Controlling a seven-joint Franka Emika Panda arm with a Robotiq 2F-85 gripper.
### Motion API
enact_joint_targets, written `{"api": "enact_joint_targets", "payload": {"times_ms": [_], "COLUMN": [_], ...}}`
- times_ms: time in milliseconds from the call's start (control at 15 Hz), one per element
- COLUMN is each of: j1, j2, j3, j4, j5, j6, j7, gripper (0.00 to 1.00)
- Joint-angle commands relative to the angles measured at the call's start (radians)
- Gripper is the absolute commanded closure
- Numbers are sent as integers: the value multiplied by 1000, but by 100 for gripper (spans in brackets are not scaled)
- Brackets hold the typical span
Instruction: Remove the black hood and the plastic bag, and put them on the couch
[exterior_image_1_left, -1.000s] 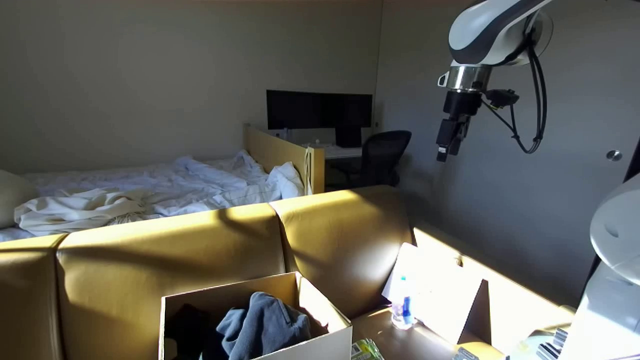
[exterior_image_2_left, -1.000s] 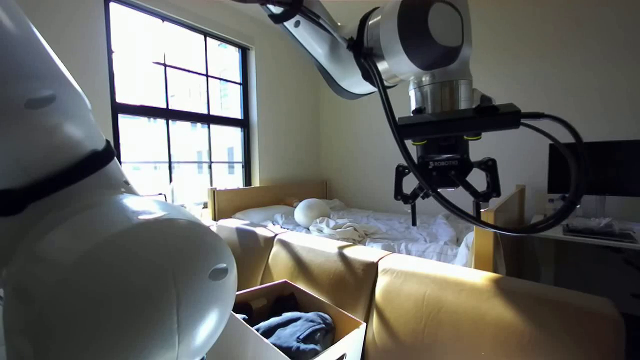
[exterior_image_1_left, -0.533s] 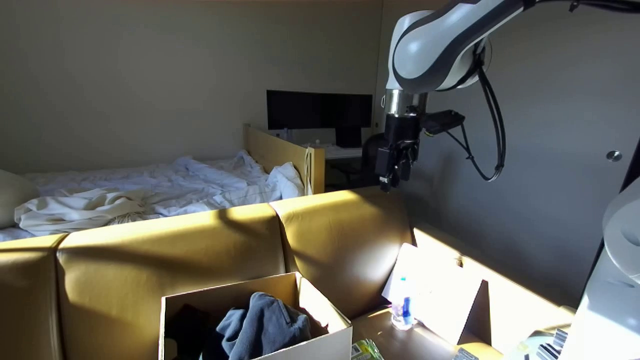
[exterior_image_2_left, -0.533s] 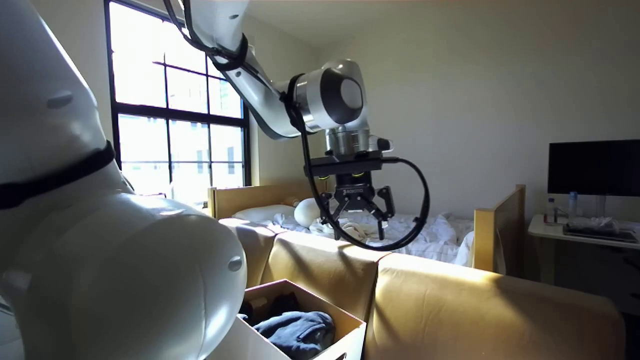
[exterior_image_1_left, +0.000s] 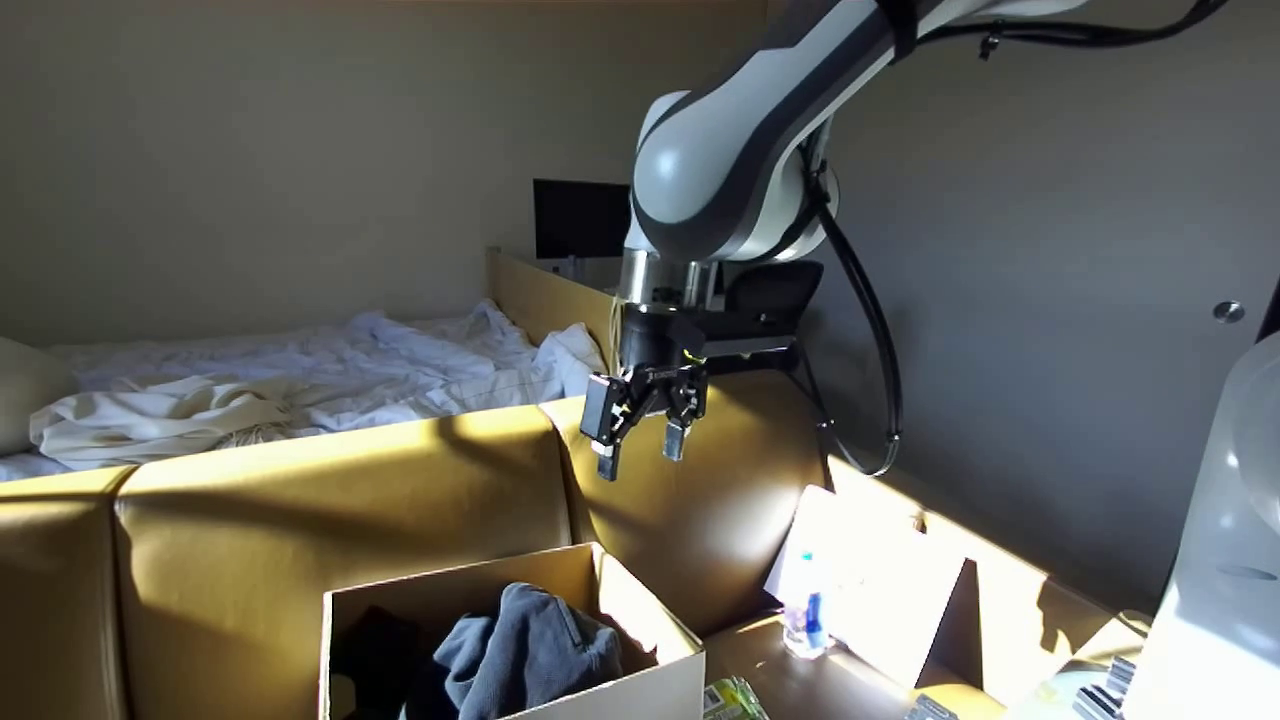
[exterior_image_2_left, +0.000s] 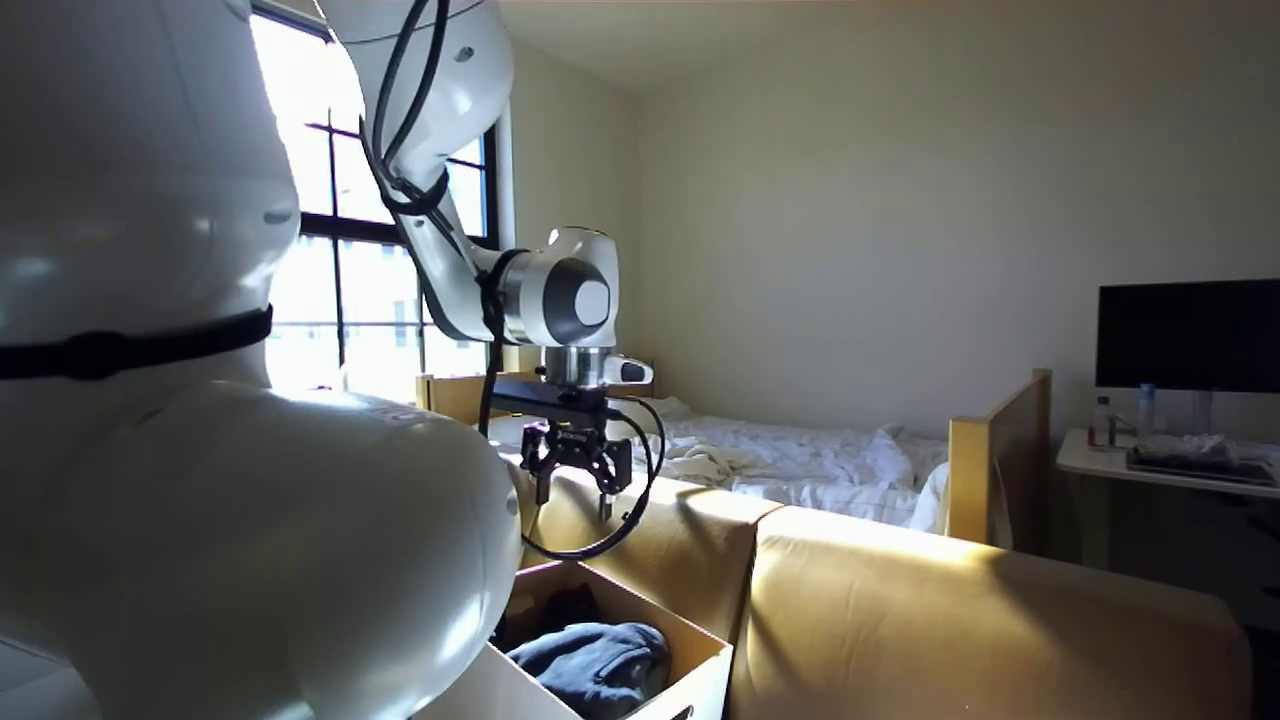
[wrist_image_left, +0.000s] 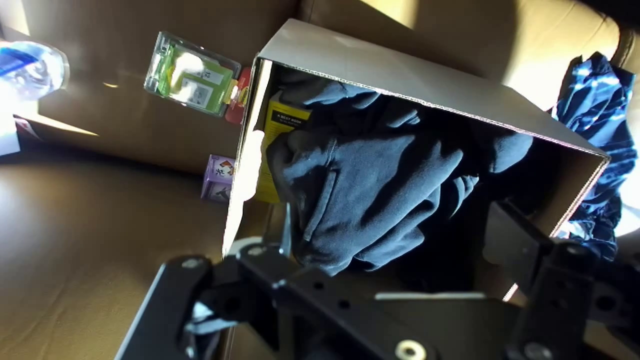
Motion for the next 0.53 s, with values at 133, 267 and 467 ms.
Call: {"api": "enact_joint_targets", "payload": {"times_ms": [133, 267, 467], "j1": [-15, -30, -48], "j2": [-15, 74, 256], "j3": [32, 55, 62], "j4": [4, 68, 198], "j5": [-81, -171, -277], "j6": [19, 76, 132], "j7": [34, 81, 136], "gripper": [0, 0, 0]}}
